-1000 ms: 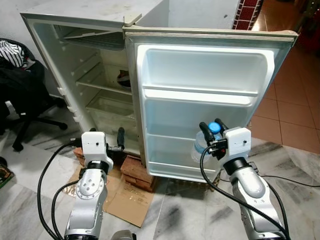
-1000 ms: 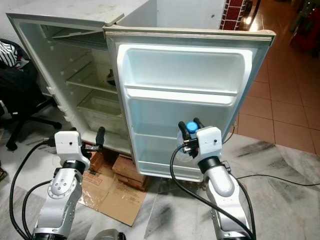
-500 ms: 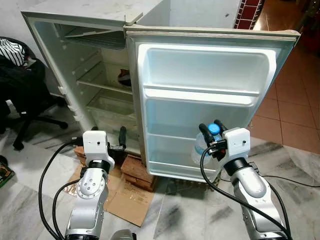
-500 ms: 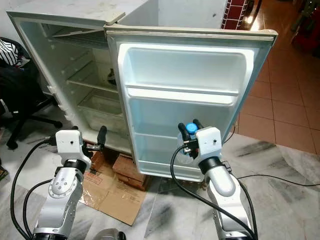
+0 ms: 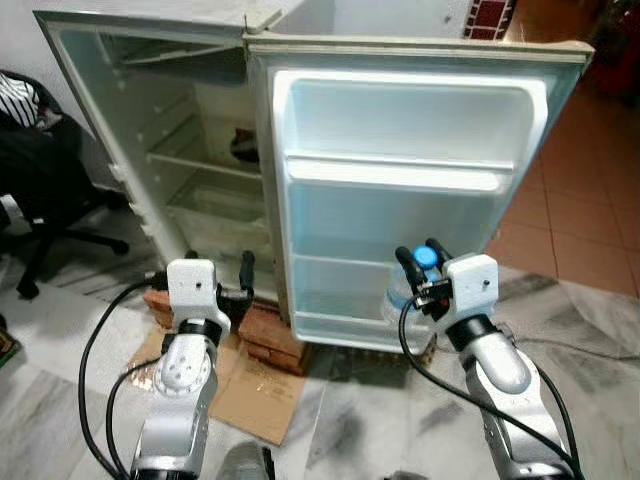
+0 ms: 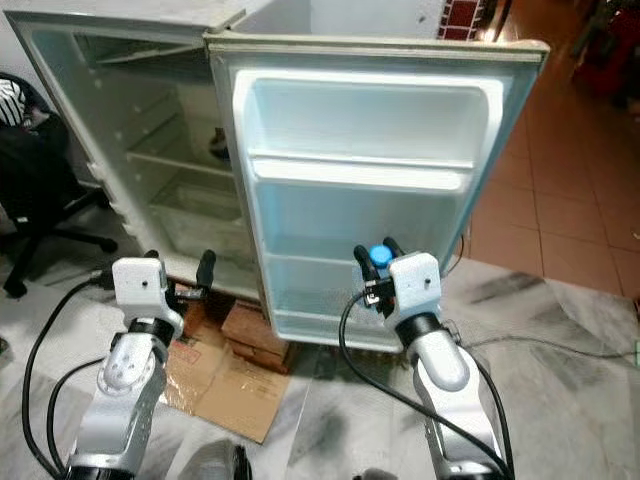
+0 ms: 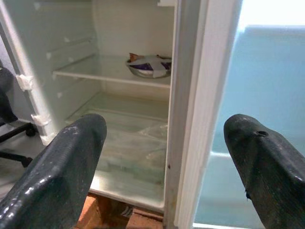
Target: Restocking fridge
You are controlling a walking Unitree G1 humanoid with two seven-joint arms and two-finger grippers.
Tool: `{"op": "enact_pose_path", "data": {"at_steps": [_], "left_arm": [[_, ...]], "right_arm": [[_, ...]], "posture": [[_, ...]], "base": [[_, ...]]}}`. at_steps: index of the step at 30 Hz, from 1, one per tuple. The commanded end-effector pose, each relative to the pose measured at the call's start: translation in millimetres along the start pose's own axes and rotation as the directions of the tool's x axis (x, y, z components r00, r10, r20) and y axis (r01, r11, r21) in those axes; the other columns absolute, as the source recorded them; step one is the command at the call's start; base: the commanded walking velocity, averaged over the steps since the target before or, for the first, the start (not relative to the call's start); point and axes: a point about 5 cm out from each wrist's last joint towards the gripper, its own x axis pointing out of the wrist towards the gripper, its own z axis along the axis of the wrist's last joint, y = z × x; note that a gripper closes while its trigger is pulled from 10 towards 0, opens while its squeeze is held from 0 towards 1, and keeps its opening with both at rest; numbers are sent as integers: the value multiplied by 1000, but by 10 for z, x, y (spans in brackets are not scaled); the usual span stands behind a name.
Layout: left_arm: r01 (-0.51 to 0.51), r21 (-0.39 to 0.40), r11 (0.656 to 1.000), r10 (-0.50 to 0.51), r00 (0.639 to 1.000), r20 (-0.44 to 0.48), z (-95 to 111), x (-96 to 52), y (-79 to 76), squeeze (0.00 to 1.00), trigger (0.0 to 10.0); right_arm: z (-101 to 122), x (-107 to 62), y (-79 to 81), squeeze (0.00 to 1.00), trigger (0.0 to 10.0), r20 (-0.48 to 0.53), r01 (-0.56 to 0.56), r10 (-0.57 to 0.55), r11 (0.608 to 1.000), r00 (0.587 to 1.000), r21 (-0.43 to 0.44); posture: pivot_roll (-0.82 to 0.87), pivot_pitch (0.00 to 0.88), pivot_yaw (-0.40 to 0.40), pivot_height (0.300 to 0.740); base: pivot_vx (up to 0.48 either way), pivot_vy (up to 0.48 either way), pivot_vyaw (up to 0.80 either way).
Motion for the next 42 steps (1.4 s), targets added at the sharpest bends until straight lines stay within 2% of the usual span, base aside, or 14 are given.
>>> {"op": "enact_pose_path", "data": {"at_steps": [1,7,12,26,32,36,42], "left_arm": [[-8,6,1000,8,1000,-2,5,-12,24,0,10000],[-12,5,1000,12,1000,-3,6,-13,32,0,10000],[-18,10,1000,18,1000,-1,7,-8,35,0,10000],[6,-6,1000,-6,1000,14,33,-15,25,0,10000],[5,-10,1000,-5,1000,11,26,-23,22,0,10000],[5,-11,1000,-5,1000,12,28,-27,18,0,10000],[6,-10,1000,-6,1000,11,26,-35,17,0,10000]], "right_arm": [[54,35,39,0,10000,34,-27,27,1000,999,5],[55,58,52,0,10000,32,-39,39,999,999,1],[70,77,50,0,10000,45,-42,43,999,998,-11],[136,148,67,0,10000,84,-68,71,997,994,-35],[158,155,116,0,10000,106,-90,93,995,990,-34],[182,160,117,0,10000,118,-99,107,993,987,-66],[194,164,103,0,10000,125,-87,94,995,988,-55]], "posture": [[-10,59,38,646],[-6,57,34,646],[-6,55,33,613],[-4,63,31,613],[-4,67,31,613],[-4,69,30,613],[-5,73,31,613]], "base": [[0,0,0],[0,0,0],[0,0,0],[0,0,0],[257,0,0],[268,0,0],[270,0,0]]}}
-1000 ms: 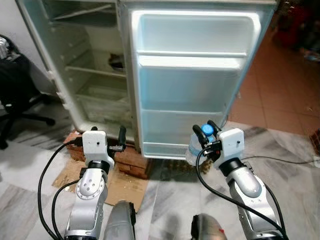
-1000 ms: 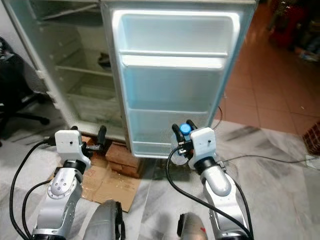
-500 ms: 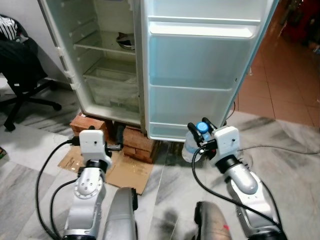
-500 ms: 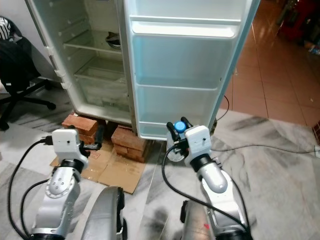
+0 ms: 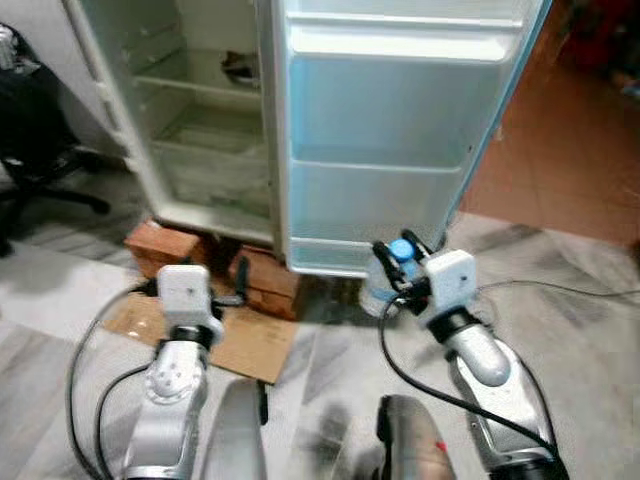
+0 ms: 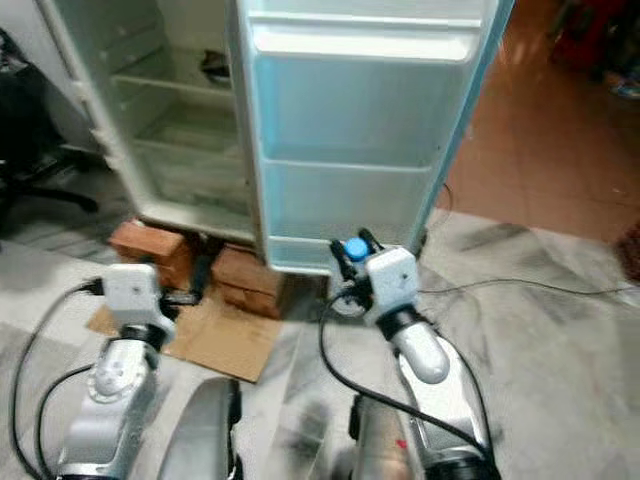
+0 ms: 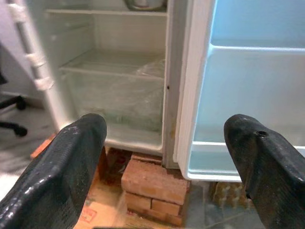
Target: Restocking fridge
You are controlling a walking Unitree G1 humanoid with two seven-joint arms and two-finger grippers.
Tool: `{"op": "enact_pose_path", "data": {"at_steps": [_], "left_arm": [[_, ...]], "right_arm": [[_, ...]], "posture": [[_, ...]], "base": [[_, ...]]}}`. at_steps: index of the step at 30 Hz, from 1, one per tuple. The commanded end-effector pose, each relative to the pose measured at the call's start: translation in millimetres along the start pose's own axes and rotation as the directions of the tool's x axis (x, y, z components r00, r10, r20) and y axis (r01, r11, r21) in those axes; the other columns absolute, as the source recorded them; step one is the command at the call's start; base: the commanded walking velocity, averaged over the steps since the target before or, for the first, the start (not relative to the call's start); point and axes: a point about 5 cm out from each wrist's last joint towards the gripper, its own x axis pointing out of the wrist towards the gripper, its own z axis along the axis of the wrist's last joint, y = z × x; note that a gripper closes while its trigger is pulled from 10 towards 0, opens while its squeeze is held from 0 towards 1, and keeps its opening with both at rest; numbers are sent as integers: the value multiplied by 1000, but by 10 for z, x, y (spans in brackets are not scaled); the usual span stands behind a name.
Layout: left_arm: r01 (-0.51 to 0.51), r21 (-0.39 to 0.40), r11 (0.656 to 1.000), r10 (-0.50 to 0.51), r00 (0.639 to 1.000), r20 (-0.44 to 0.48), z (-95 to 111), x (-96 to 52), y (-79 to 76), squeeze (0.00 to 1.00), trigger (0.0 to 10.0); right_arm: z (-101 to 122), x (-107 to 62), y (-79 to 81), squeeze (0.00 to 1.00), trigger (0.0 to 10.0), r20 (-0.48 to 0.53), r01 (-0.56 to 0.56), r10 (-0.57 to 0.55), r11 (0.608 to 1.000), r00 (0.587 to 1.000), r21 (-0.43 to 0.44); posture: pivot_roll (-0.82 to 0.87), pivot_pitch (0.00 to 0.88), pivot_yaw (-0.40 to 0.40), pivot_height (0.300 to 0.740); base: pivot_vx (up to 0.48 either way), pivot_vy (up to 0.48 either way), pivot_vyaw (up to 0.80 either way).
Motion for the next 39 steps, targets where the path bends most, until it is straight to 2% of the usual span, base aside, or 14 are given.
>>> {"op": "enact_pose_path", "data": {"at_steps": [1,14,27,35,39], "left_arm": [[17,-15,1000,-17,1000,8,26,16,-75,0,10000],[9,-13,1000,-8,1000,8,26,10,-81,0,10000],[10,-19,1000,-9,1000,9,23,20,-81,0,10000],[8,-16,1000,-8,1000,12,26,26,-77,0,10000],[11,-14,1000,-10,1000,13,28,29,-80,0,10000]], "right_arm": [[69,2,-78,0,10000,32,15,-15,1000,999,-26],[85,25,-83,0,10000,44,12,-11,1000,999,-24],[94,30,-39,0,10000,56,-50,54,997,997,-64],[98,46,-48,0,10000,60,-39,43,997,997,-59],[78,38,-54,0,10000,52,-38,41,997,998,-62]], "posture": [[-5,74,29,613],[-2,78,24,613],[-4,75,23,613],[-3,69,23,613],[-4,68,23,613]], "base": [[270,0,0],[271,0,0],[313,0,0],[420,0,578],[424,0,0]]}}
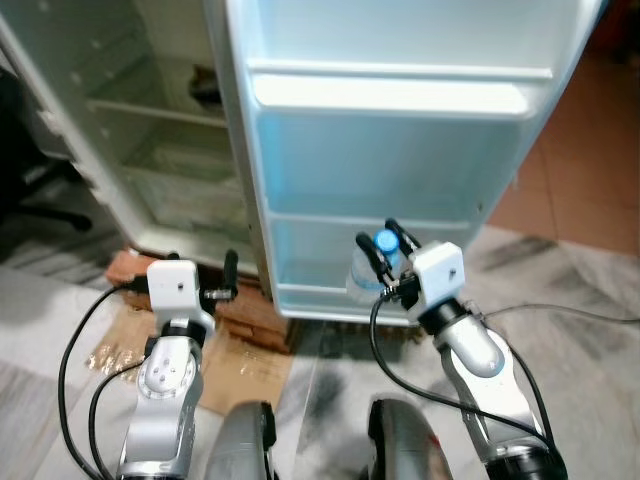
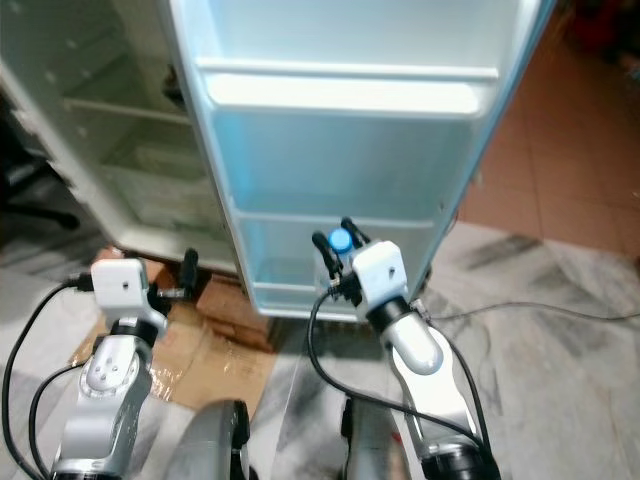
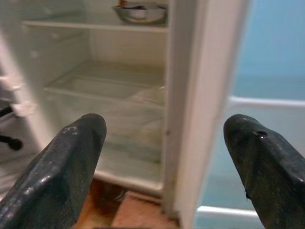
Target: Restocking fridge
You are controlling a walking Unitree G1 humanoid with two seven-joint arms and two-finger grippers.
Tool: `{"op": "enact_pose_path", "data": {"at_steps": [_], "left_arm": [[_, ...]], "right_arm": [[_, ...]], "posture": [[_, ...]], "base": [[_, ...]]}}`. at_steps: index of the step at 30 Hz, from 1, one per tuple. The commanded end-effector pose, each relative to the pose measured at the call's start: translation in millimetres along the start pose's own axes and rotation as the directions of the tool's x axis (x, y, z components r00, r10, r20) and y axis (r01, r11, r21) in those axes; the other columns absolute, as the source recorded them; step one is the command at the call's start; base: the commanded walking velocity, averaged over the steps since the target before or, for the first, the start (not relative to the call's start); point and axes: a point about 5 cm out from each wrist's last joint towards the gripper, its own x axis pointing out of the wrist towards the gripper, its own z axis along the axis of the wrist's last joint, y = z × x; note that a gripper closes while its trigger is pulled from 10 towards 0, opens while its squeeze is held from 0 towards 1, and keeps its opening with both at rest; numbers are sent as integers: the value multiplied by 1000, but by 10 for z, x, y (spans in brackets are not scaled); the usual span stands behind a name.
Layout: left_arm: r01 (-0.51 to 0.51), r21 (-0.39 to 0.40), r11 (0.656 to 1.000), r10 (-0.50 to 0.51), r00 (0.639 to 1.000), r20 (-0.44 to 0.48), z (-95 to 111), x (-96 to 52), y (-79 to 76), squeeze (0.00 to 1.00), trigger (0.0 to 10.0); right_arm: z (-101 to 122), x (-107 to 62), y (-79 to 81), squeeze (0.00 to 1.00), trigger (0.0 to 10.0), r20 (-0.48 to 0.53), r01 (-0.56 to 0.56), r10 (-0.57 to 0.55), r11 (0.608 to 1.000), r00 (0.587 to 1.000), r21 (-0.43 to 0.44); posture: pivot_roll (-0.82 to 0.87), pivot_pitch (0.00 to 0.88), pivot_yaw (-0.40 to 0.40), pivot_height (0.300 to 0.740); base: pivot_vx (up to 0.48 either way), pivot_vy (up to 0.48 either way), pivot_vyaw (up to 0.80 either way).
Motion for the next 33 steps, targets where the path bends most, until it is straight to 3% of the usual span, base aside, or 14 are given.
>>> {"op": "enact_pose_path", "data": {"at_steps": [1,9,17,20,26,28,29,30,32,33], "left_arm": [[21,-4,1000,-21,1000,-8,-15,-6,-51,0,10000],[27,-4,1000,-27,1000,-5,-15,-5,-77,0,10000],[23,13,1000,-22,1000,-21,-41,-76,-31,0,10000],[29,40,999,-28,999,-34,-69,-148,10,0,10000],[58,73,996,-54,997,-59,-65,-326,55,0,10000],[58,73,996,-54,997,-59,-65,-326,55,0,10000],[73,86,994,-68,996,-65,-36,-402,65,0,10000],[73,86,994,-68,996,-65,-36,-402,65,0,10000],[82,93,992,-73,992,-99,-6,-555,109,0,10000],[82,93,992,-73,992,-99,-6,-555,109,0,10000]], "right_arm": [[13,-20,-71,0,10000,7,23,-23,1000,1000,-11],[-19,-4,-36,0,10000,-3,-35,35,999,999,-4],[-119,-53,89,0,10000,-35,-243,241,967,970,-78],[-118,-56,162,0,10000,-20,-338,339,927,941,-161],[-6,47,342,0,10000,70,-422,462,853,884,-306],[-6,47,342,0,10000,70,-422,462,853,884,-306],[-6,64,422,0,10000,95,-449,506,825,857,-345],[-6,64,422,0,10000,95,-449,506,825,857,-345],[0,89,569,0,10000,122,-490,579,768,806,-412],[0,89,569,0,10000,122,-490,579,768,806,-412]], "posture": [[-4,68,23,613],[1,68,23,613],[22,91,21,613],[36,118,22,613],[84,200,23,613],[84,200,23,613],[117,242,24,613],[117,242,24,613],[143,281,26,613],[143,281,26,613]], "base": [[420,0,0],[53,0,0],[0,0,0],[0,0,0],[0,0,0],[0,0,0],[0,0,0],[0,0,0],[0,0,0],[0,0,0]]}}
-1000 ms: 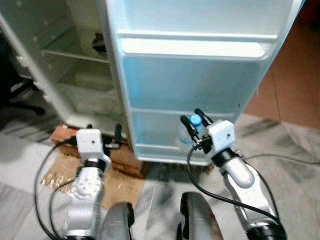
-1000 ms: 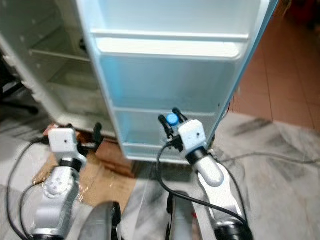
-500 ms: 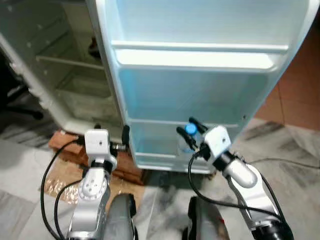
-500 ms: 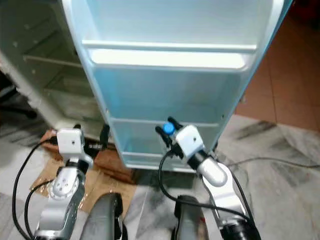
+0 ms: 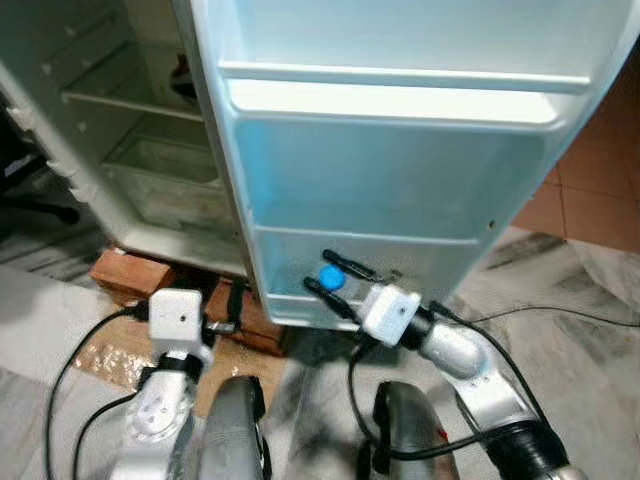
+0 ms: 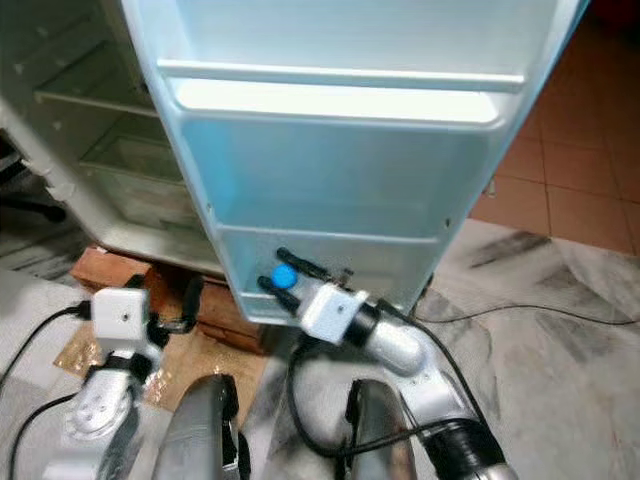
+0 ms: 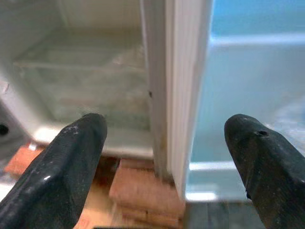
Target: Restocking fridge
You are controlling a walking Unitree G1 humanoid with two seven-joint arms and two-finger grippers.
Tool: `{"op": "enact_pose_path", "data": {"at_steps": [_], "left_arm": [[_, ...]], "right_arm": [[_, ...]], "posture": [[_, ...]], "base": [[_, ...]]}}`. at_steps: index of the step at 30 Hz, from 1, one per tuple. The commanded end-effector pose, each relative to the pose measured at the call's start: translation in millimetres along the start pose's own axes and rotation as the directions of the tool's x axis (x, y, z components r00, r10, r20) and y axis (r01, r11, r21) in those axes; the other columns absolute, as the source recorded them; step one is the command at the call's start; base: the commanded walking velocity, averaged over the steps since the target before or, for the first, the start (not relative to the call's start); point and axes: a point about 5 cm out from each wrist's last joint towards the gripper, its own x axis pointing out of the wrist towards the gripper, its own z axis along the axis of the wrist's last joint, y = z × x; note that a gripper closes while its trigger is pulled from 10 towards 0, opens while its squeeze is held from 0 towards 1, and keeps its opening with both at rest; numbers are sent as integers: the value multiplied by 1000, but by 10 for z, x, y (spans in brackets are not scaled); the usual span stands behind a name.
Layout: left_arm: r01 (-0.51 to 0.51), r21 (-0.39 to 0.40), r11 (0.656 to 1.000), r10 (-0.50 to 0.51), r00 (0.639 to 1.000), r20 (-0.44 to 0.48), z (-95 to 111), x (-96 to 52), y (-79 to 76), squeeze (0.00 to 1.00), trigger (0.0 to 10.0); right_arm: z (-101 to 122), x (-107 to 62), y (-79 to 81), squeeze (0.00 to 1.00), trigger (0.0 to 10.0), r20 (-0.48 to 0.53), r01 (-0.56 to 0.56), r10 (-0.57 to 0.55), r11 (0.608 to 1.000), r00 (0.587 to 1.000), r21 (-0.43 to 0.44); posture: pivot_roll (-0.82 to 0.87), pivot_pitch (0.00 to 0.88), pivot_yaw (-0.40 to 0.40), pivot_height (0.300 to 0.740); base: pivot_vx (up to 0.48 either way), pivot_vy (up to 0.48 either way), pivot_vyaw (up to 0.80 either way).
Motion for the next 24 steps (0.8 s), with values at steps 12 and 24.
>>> {"op": "enact_pose_path", "data": {"at_steps": [12,24], "left_arm": [[-52,-8,999,50,977,-208,63,-608,260,0,10000],[-34,-7,999,31,974,-225,131,-551,251,0,10000]], "right_arm": [[-189,220,59,0,10000,-9,36,-38,986,999,-163],[-247,269,-329,0,10000,-2,216,-231,912,973,-348]], "posture": [[283,389,51,613],[267,387,48,613]], "base": [[0,0,0],[0,0,0]]}}
